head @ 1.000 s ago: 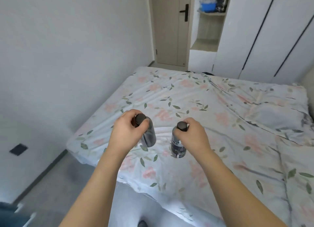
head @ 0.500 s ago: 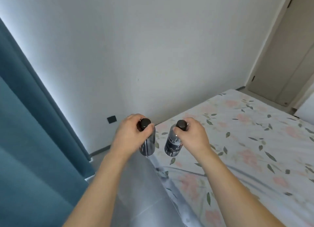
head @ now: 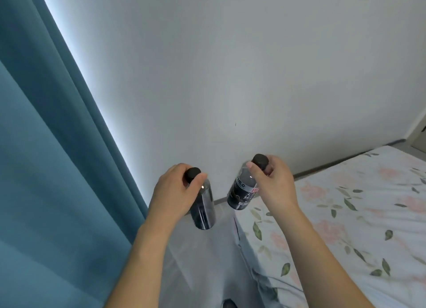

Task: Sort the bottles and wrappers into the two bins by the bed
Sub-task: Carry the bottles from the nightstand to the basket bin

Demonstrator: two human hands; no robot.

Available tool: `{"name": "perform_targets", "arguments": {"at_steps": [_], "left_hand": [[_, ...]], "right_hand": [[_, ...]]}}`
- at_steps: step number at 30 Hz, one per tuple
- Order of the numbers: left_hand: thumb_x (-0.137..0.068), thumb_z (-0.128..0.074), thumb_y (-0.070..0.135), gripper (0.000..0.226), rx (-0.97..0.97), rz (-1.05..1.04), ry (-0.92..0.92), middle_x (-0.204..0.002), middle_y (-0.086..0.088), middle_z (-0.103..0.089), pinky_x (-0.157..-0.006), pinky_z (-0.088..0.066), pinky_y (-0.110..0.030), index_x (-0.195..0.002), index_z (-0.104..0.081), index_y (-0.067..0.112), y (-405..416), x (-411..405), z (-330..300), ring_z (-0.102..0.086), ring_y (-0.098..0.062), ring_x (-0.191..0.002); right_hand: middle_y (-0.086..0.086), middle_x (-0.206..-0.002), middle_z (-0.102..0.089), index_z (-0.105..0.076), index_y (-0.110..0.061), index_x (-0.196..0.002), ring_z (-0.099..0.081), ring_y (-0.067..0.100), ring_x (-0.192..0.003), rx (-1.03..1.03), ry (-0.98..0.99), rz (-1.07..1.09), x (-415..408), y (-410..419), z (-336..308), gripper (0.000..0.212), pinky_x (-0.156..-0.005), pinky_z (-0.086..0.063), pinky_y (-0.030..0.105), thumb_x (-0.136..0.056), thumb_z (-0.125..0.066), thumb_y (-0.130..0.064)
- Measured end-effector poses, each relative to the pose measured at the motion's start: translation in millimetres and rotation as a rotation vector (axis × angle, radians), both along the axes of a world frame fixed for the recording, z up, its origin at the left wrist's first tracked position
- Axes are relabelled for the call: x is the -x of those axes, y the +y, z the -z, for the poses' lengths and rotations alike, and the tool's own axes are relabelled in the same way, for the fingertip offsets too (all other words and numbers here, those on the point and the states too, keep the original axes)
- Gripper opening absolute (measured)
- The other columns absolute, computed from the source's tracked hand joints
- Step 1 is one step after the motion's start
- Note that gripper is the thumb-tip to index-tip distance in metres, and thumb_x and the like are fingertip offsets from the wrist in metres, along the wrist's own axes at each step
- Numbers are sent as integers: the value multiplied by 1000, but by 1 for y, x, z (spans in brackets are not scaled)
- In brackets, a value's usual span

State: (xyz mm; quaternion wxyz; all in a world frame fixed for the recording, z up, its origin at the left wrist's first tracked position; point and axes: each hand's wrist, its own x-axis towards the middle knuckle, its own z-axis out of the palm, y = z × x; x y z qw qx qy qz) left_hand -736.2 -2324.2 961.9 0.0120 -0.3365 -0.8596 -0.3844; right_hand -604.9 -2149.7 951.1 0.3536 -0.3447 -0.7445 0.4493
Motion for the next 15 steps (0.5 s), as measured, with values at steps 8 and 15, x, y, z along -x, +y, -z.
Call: {"name": "perform_targets", "arguments": {"at_steps": [8,15], "left_hand": [[-91,-53,50,24,34,37,103,-89,13,-55,-64,-40,-17,-94,-55,26,88,116,-25,-54,-5,-79],[-90,-57,49,24,-37,55,185,-85,12,-55,-66,-42,-22,-89,-55,24,171,191,-59,-53,-5,-78]], "right_hand": [[-14,-106,-51,-59,-30,-101,-51,8,-103,57,229,35,125,87,-14,22,-86,-43,25,-83,-68,-40],[-14,-107,-62,-58,-32,-106,-58,6,-97,183,421,-19,207,145,-32,19,-84,-45,24,-88,-64,-35]]}}
